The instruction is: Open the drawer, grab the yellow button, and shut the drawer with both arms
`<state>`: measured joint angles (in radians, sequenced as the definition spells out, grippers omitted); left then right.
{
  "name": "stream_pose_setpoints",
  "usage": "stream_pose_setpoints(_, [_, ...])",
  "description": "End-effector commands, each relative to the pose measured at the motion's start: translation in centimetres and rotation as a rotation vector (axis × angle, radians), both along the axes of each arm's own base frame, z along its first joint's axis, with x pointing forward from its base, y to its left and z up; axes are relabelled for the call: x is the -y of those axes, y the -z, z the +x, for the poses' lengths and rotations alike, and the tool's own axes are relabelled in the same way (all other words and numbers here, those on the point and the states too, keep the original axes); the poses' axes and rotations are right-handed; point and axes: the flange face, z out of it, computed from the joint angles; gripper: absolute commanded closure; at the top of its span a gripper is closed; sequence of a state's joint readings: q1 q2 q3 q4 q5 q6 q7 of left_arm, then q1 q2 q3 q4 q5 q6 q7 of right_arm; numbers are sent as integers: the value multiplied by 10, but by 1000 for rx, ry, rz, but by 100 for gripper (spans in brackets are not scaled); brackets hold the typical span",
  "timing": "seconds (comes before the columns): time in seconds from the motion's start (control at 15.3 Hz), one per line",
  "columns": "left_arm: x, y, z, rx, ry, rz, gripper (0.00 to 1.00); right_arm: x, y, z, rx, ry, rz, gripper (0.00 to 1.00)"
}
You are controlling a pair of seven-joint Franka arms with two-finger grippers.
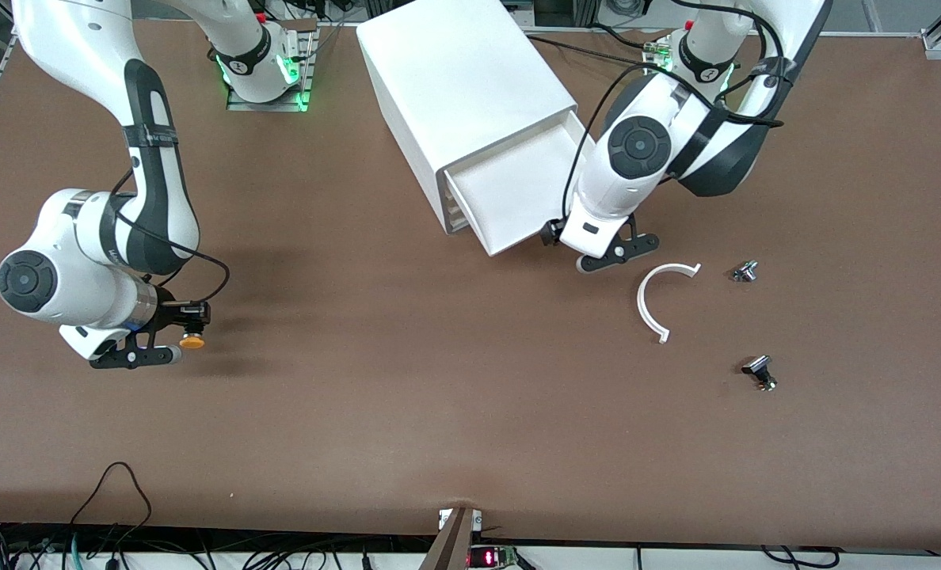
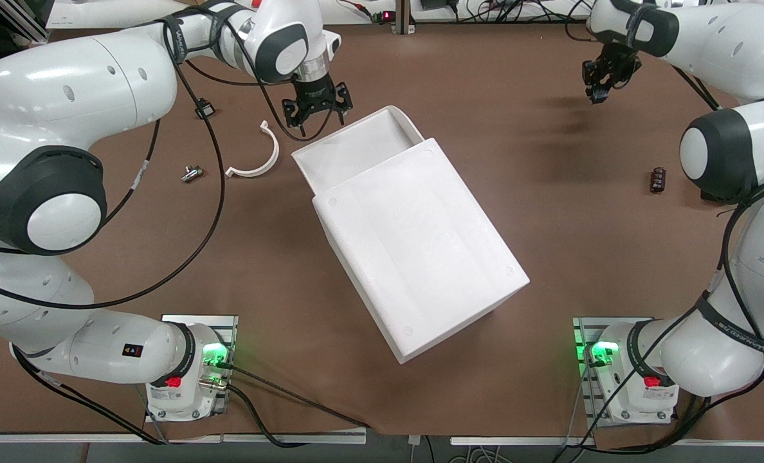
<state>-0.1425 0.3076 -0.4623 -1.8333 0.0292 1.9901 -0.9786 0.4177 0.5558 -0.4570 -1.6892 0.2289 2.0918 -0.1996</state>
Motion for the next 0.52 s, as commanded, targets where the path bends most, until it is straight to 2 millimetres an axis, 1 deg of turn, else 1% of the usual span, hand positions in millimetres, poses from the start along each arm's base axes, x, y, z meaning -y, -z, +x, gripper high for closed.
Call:
stream_pose_setpoints(0.0, [6,-5,-17,21,-5,30,0,16,25,-25,44,-42,-7,100])
stream_pose_setpoints(0.07, [14,-6,-23,18,-3,27,0,21,35,-31,56,-39,-15,100])
stream_pose_setpoints(0.13, [16,-7,-26,17,-17,31,0,25,44,-36,60,-31,-18,100])
stream_pose_setpoints(0.33, [27,-2,-39,-6,-17,35,0,35,67,-46,65,-11,-32,100])
stream_pose_setpoints(0.46, [28,1,-45,-35,-10,52,0,38,79,-49,77,-5,-43,100])
